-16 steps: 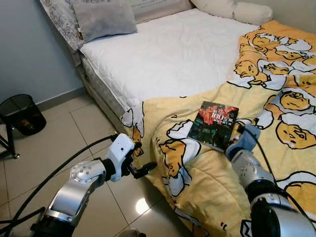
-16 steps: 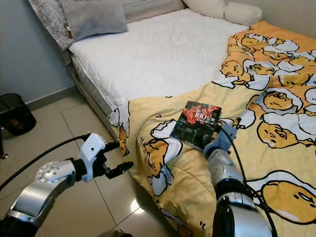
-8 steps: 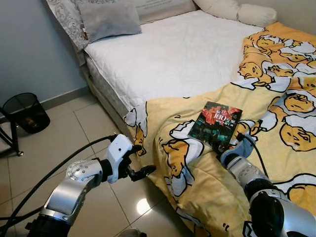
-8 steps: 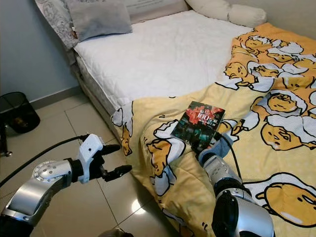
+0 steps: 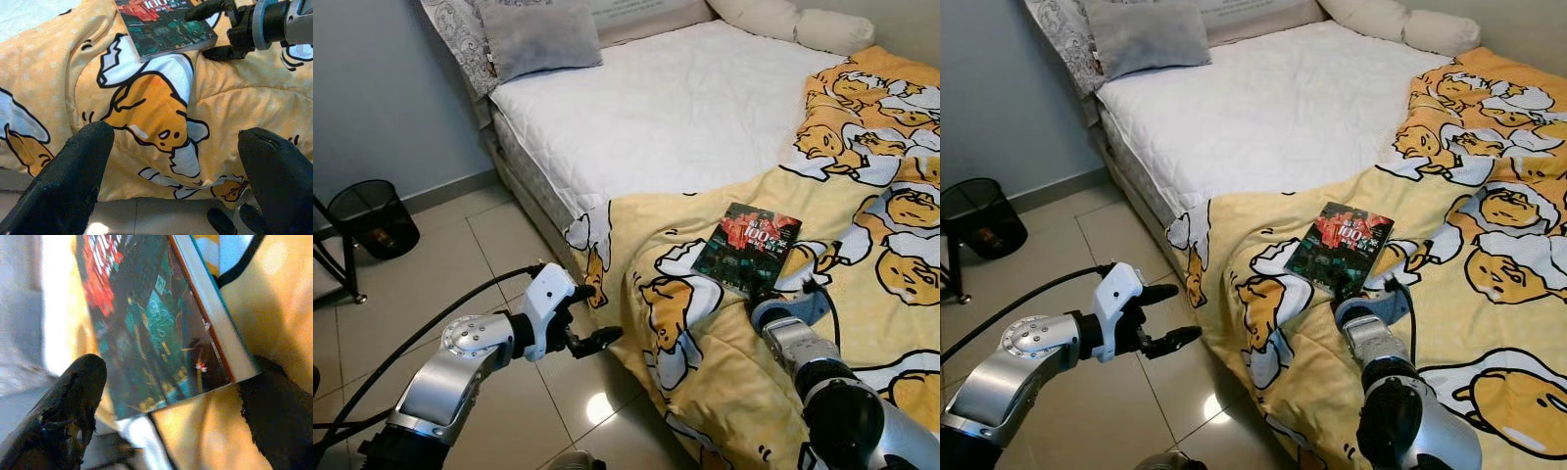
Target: Clean up the room
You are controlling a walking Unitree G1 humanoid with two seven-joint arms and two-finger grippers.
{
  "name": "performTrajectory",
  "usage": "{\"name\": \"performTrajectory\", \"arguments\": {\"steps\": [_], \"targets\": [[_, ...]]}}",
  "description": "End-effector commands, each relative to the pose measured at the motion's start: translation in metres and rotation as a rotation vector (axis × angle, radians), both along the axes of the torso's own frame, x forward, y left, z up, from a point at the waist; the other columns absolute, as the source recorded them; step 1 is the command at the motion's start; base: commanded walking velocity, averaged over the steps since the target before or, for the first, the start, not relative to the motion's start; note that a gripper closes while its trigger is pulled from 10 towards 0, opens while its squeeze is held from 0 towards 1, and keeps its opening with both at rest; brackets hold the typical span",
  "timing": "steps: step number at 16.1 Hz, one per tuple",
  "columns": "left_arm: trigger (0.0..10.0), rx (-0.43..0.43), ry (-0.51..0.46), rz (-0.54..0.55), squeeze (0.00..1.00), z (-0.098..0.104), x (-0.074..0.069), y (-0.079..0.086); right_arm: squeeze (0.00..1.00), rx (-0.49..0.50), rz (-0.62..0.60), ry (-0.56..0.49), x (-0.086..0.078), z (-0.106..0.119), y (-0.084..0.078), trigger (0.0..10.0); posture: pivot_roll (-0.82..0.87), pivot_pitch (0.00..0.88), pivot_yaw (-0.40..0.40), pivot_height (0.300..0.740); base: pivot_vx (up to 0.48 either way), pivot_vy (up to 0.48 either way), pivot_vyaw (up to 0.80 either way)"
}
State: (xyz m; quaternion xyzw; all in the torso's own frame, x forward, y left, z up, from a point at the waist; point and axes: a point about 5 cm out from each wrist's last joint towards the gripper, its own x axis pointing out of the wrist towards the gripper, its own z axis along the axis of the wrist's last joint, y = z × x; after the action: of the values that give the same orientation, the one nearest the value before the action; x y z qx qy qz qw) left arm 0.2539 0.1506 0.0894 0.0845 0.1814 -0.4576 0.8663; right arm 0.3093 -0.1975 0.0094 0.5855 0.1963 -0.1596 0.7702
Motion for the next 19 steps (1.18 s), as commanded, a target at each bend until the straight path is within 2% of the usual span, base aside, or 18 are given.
{"name": "performTrajectory", "arguments": {"steps": [1, 5, 8, 10, 14, 19], "targets": [[10.0, 0.003, -0.018, 0.005, 0.0, 0.006, 0.002, 0.003, 0.0, 0.092, 0.0, -0.039, 0.005, 0.004, 0.011, 10.0, 0.13, 0.0, 0.061, 0.74, 0.0, 0.0, 0.0], [10.0, 0.005, -0.017, 0.0, 0.0, 0.007, 0.001, 0.002, 0.0, 0.147, 0.019, -0.139, 0.01, 0.014, 0.007, 10.0, 0.12, 0.0, 0.069, 0.74, 0.0, 0.0, 0.0], [10.0, 0.008, -0.015, -0.012, 0.0, 0.005, 0.002, -0.001, 0.0, 0.088, 0.09, -0.16, 0.009, 0.016, 0.001, 10.0, 0.1, 0.0, 0.069, 0.74, 0.0, 0.0, 0.0], [10.0, 0.004, -0.016, -0.013, 0.0, 0.005, 0.002, -0.003, 0.0, 0.015, 0.13, -0.164, 0.007, 0.017, -0.01, 10.0, 0.09, 0.0, 0.064, 0.74, 0.0, 0.0, 0.0], [10.0, -0.004, -0.018, -0.017, 0.0, 0.003, 0.005, -0.006, 0.0, -0.026, 0.12, -0.181, 0.007, 0.022, -0.028, 10.0, 0.07, 0.0, 0.066, 0.74, 0.0, 0.0, 0.0], [10.0, -0.006, -0.02, -0.033, 0.0, 0.003, 0.008, -0.009, 0.0, -0.106, 0.131, -0.154, 0.005, 0.022, -0.035, 10.0, 0.06, 0.0, 0.075, 0.74, 0.0, 0.0, 0.0]]}}
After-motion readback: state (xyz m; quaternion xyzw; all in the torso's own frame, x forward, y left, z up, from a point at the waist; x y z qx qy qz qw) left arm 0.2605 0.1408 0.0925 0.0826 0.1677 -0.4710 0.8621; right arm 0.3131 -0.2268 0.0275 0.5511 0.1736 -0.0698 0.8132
